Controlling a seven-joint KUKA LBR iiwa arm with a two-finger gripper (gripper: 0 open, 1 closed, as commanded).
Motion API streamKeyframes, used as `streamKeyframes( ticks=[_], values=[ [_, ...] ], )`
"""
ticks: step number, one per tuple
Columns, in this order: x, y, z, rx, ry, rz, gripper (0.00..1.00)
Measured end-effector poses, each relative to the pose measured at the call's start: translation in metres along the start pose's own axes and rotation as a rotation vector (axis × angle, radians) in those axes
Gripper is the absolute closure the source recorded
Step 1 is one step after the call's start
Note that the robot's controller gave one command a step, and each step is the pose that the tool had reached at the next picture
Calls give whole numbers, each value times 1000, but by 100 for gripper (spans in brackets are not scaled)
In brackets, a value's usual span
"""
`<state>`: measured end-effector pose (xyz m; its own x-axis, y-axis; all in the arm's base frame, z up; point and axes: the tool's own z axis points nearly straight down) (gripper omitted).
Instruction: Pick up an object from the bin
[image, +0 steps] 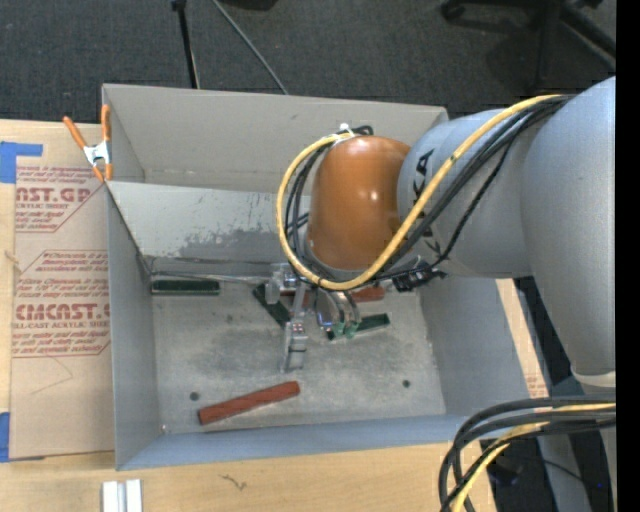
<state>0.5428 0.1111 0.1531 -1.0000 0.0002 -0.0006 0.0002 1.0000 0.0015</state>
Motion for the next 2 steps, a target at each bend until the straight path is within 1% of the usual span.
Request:
streamKeyframes(
  ticks=[1,2],
  values=[
    [59,43,83,0,-7,-253,0],
    [61,35,53,1,-1,-395,0]
  ],
)
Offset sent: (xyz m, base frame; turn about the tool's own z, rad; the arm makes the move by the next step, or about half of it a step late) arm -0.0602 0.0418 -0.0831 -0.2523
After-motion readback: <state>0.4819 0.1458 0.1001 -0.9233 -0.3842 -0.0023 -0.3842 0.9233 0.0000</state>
